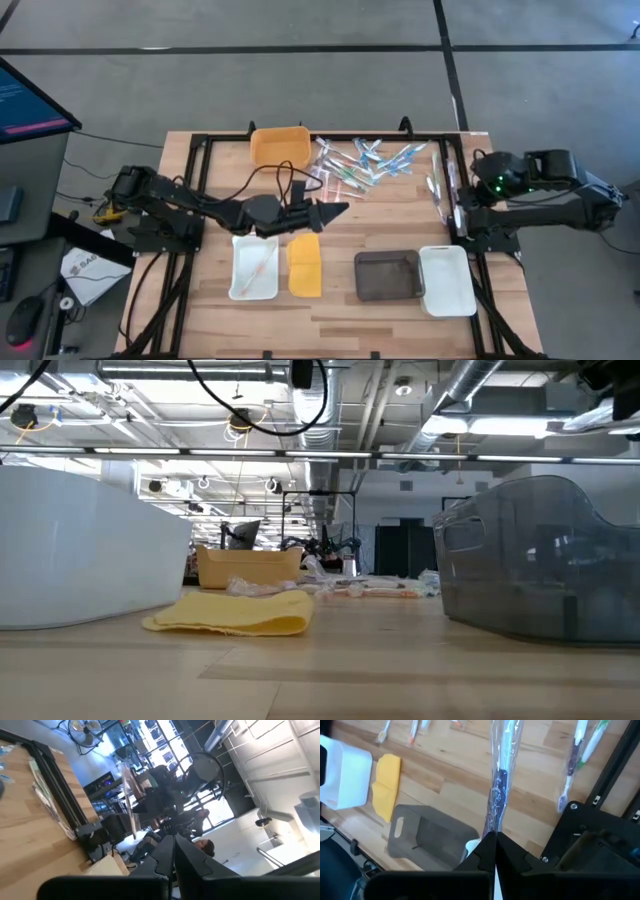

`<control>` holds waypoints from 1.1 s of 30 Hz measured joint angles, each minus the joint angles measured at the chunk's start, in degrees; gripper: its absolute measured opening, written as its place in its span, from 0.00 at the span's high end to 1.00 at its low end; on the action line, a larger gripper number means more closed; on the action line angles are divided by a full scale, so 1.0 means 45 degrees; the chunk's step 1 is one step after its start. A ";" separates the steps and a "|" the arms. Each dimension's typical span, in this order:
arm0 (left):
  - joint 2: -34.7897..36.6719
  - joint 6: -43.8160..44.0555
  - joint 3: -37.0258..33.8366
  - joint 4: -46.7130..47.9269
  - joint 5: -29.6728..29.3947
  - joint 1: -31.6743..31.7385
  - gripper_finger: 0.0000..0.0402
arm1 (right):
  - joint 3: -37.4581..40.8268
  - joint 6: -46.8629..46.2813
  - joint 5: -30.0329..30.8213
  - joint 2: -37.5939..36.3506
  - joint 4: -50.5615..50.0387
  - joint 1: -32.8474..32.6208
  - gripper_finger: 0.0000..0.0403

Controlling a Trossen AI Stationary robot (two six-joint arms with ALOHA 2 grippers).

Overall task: Pick & Place Toothbrushes
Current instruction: Put the purple toothbrush into the right white bin

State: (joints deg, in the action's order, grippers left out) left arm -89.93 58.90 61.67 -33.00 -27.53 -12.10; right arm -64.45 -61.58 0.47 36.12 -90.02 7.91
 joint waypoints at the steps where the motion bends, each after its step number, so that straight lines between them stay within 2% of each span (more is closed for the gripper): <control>1: 0.0000 -0.0002 0.0002 -0.0019 0.0000 -0.0022 0.98 | 0.0000 -0.0035 0.0000 0.0070 0.0002 -0.0133 1.00; 10: 0.0000 -0.0002 0.0000 -0.0135 0.0005 -0.0087 0.98 | 0.0000 -0.0772 0.0050 0.1105 0.1032 -0.1789 1.00; 26: 0.0000 -0.0022 0.0000 -0.0171 0.0015 -0.0176 0.98 | 0.0005 -0.4787 0.1898 0.2587 0.1414 -0.7137 1.00; 33: 0.0000 -0.0025 0.0000 -0.0180 -0.0129 -0.0295 0.98 | 0.0010 -0.6470 0.2259 0.3388 0.1413 -0.9262 1.00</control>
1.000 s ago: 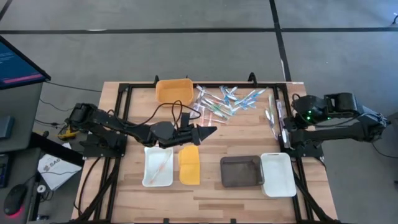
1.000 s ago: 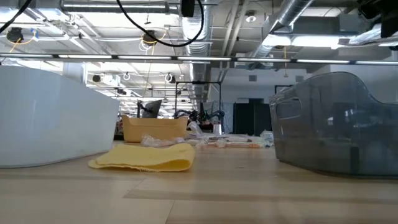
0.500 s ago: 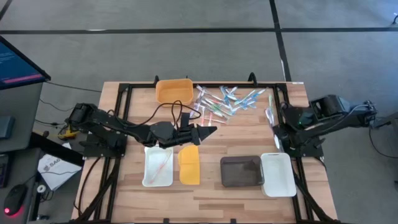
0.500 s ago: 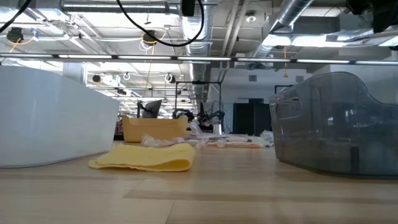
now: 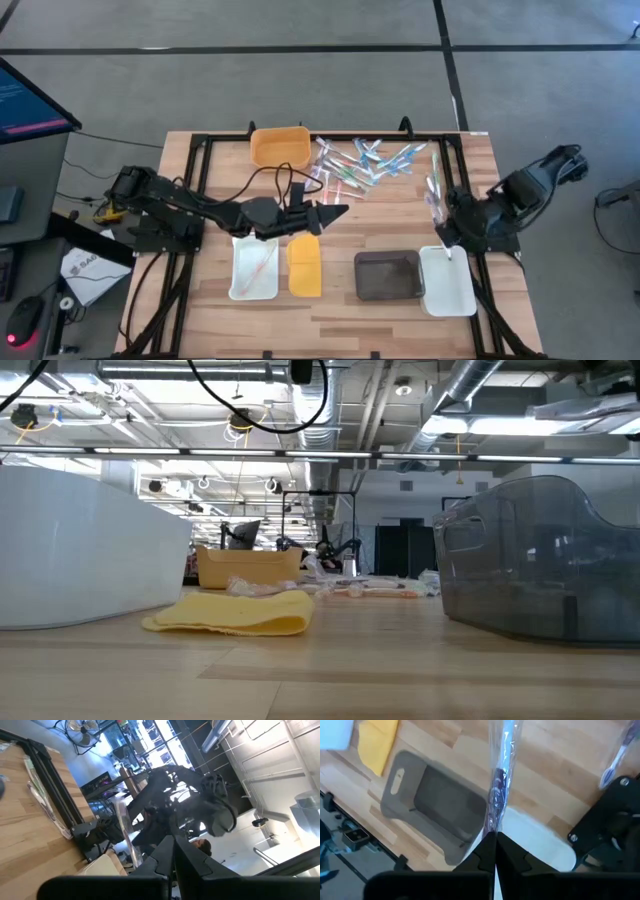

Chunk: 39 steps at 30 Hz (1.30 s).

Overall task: Pick & Place Toothbrushes
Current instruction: Put the purple toothbrush into the right white bin

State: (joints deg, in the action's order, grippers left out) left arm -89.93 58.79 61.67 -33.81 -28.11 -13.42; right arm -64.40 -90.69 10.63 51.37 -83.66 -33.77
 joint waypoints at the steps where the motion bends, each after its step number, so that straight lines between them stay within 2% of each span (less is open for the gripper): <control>1: 0.0000 -0.0001 0.0001 -0.0006 -0.0017 -0.0011 0.98 | 0.0000 -0.0227 -0.0005 0.0106 -0.0005 -0.0288 1.00; 12: 0.0000 -0.0001 0.0002 -0.0042 -0.0173 -0.0123 0.98 | 0.0000 -0.3151 0.0027 0.1486 0.0211 -0.3509 1.00; 16: 0.0000 -0.0001 0.0001 -0.0038 -0.0240 -0.0187 0.98 | 0.0000 -0.4273 0.0414 0.2013 0.0696 -0.4584 1.00; 26: 0.0000 0.0067 0.0000 -0.0092 -0.0542 -0.0383 0.98 | 0.0000 -0.7053 0.0743 0.3627 0.1292 -0.6405 1.00; 31: 0.0000 0.0130 0.0000 -0.0172 -0.0532 -0.0461 0.98 | 0.0000 -0.7529 0.0612 0.4285 0.1843 -0.6634 1.00; 39: 0.0000 0.0438 0.0000 -0.0256 0.0369 -0.0458 0.98 | 0.0000 -0.7583 0.0049 0.4833 0.2246 -0.5800 1.00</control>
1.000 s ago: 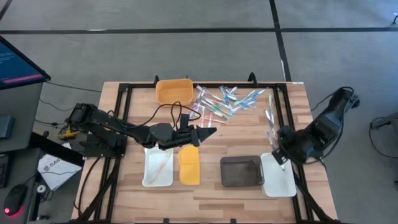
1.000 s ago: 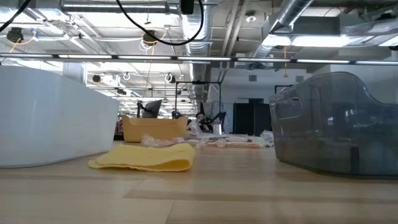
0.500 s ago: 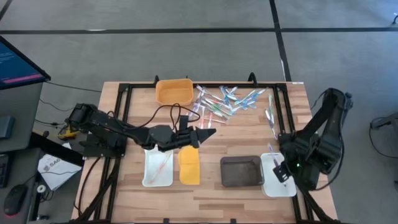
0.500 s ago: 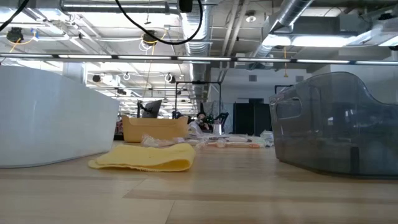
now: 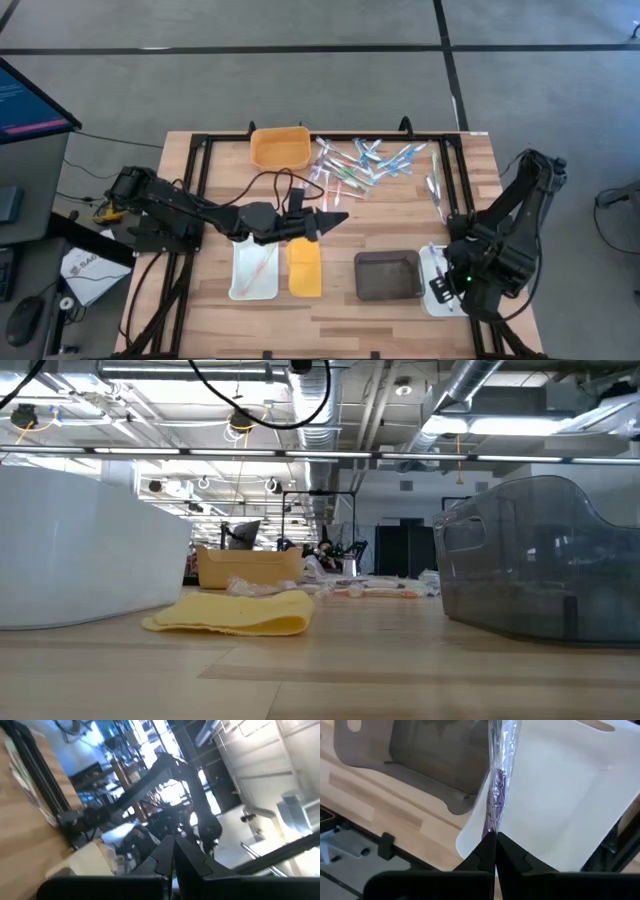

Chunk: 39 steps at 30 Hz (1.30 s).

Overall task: Pick & Place Toothbrushes
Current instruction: Put the purple toothbrush into the right white bin

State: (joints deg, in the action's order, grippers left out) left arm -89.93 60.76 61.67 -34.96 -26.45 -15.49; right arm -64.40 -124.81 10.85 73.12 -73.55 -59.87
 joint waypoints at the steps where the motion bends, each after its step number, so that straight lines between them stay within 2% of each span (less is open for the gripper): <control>1: 0.0000 -0.0004 0.0000 -0.0009 0.0231 0.0000 0.98 | 0.0000 0.0000 -0.0143 0.0015 -0.0113 0.0104 1.00; 6: 0.0000 -0.0358 0.0000 -0.0029 0.1622 0.0000 0.98 | 0.0000 -0.0051 -0.0854 0.0001 -0.1216 0.0422 1.00; 9: 0.0000 -0.0329 0.0003 -0.0039 0.1957 -0.0065 0.98 | 0.0000 -0.0053 -0.1431 0.0001 -0.1544 0.0612 1.00; 15: 0.0000 -0.0415 0.0001 -0.0083 0.1961 -0.0266 0.98 | 0.0000 -0.0055 -0.2440 0.0001 -0.2209 0.0610 1.00; 23: 0.0000 -0.0439 0.0000 -0.0121 0.1881 -0.0263 0.98 | 0.0123 -0.0146 -0.2800 0.0341 -0.2137 0.0770 1.00; 33: 0.0000 -0.0488 0.0000 -0.0160 0.1880 -0.0295 0.98 | 0.1840 -0.0190 -0.3297 0.0702 -0.0040 0.1009 1.00; 39: 0.0000 -0.0488 0.0000 -0.0155 0.1892 -0.0371 0.98 | 0.2542 -0.0277 -0.3846 0.0827 0.0224 0.0999 1.00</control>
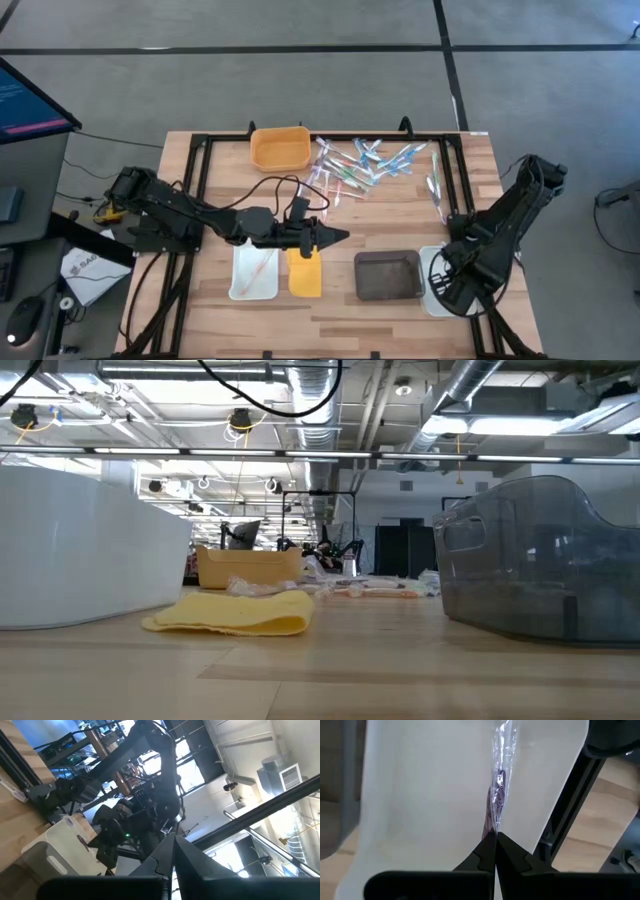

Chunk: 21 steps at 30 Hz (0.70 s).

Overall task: Pick & Place Toothbrushes
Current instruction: Put the purple toothbrush into the right white bin

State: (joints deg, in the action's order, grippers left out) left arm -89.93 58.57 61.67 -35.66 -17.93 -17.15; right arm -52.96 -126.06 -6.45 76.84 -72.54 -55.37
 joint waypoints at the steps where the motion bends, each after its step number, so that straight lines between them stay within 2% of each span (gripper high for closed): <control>1: 0.0000 0.0000 0.0000 -0.0003 0.0000 -0.0008 0.98 | 0.0101 0.0000 -0.0077 0.0000 0.0089 0.0003 1.00; 12: 0.0000 0.0000 0.0000 0.0010 0.0007 -0.0008 0.98 | 0.0829 0.0013 -0.0640 0.0005 0.0949 0.0000 0.99; 21: 0.0000 -0.0010 0.0000 0.0024 0.0073 -0.0008 0.98 | 0.0829 0.0039 -0.0705 0.0005 0.0929 0.0010 0.84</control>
State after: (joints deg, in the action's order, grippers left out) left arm -89.93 58.52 61.67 -35.55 -17.61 -17.19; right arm -49.23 -125.89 -9.63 76.86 -68.36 -55.33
